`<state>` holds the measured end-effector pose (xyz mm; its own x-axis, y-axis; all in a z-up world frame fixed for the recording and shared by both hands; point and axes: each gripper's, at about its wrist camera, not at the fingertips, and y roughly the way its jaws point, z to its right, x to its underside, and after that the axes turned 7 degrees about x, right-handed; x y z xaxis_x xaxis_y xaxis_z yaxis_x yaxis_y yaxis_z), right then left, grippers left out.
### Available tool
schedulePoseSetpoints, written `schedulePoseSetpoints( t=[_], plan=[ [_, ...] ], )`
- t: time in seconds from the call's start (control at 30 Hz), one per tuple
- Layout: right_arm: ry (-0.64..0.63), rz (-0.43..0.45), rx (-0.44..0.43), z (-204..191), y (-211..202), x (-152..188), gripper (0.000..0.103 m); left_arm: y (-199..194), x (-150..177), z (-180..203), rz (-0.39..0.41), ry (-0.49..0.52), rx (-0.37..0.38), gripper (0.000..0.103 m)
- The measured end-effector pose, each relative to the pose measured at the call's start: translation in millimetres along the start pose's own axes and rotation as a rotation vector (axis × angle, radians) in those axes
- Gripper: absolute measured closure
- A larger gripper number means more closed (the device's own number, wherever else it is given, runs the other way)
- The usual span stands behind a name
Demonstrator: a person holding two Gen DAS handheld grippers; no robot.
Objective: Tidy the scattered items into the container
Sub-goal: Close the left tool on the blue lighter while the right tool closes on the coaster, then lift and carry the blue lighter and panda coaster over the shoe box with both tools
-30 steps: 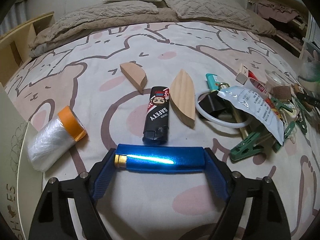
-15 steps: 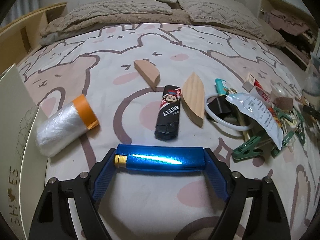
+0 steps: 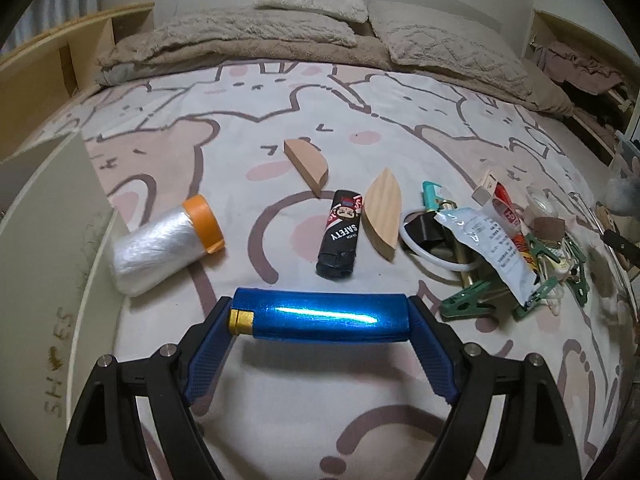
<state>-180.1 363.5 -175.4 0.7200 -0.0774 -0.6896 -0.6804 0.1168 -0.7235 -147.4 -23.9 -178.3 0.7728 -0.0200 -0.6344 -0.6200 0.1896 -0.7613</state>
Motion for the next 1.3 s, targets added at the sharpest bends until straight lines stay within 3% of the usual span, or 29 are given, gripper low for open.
schedulePoseSetpoints(
  t=[0.13,0.67,0.97,1.3],
  plan=[
    [-0.001,0.009,-0.030,-9,-10,2,0.003,-10,1,3,0.024,0.029,-0.032,0.019],
    [-0.077,0.080,-0.128,-58,-51,9,0.003,-64,-1,-5,0.145,-0.033,-0.006,0.019],
    [-0.097,0.194,-0.176,-87,-84,-3,0.003,-96,-6,5,0.250,-0.023,-0.061,0.019],
    [-0.109,0.249,-0.233,-119,-106,-16,0.003,-143,-9,-2,0.379,-0.088,-0.125,0.019]
  ],
)
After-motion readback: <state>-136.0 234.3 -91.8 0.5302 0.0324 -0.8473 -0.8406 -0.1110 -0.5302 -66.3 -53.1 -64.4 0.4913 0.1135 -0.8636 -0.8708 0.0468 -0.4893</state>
